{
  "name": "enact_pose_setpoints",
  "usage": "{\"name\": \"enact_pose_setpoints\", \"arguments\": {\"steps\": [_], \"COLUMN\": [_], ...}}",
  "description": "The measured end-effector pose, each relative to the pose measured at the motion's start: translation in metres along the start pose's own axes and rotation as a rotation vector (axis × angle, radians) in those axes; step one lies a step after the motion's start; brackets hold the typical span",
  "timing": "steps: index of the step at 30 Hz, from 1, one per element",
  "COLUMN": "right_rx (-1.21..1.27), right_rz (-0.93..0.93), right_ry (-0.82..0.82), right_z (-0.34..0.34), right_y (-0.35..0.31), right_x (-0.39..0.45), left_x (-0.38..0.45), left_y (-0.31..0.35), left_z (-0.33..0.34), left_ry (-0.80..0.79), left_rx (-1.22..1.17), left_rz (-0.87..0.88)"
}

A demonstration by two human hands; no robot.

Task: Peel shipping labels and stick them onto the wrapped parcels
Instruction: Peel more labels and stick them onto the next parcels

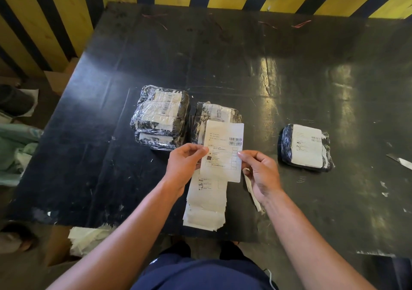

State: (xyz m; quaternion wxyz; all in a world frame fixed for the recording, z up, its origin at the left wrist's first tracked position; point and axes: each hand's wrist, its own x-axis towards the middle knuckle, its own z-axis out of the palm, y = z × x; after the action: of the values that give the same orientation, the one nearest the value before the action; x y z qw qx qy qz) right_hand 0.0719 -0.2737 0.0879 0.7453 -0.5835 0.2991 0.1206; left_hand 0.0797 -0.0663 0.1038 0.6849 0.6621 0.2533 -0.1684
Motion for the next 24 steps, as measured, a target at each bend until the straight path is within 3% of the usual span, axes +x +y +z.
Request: {"name": "enact_pose_setpoints", "arguments": {"steps": [8,24], "right_rx": [-0.218,-0.369], "right_rz": [-0.097,-0.067], "right_ry": [0.267,0.404], "right_z": [0.036,0.081], "right_y": [0.006,-0.006], "right_x": [0.045,0.126], "left_x": [0.05,0.13], "left_y": [-0.002,0.013], "left_z": [0.022,0.051], "left_ry": [0.265,0.515], "left_rx": [0.269,0.553], "left_rz": [0.07,0.145]}}
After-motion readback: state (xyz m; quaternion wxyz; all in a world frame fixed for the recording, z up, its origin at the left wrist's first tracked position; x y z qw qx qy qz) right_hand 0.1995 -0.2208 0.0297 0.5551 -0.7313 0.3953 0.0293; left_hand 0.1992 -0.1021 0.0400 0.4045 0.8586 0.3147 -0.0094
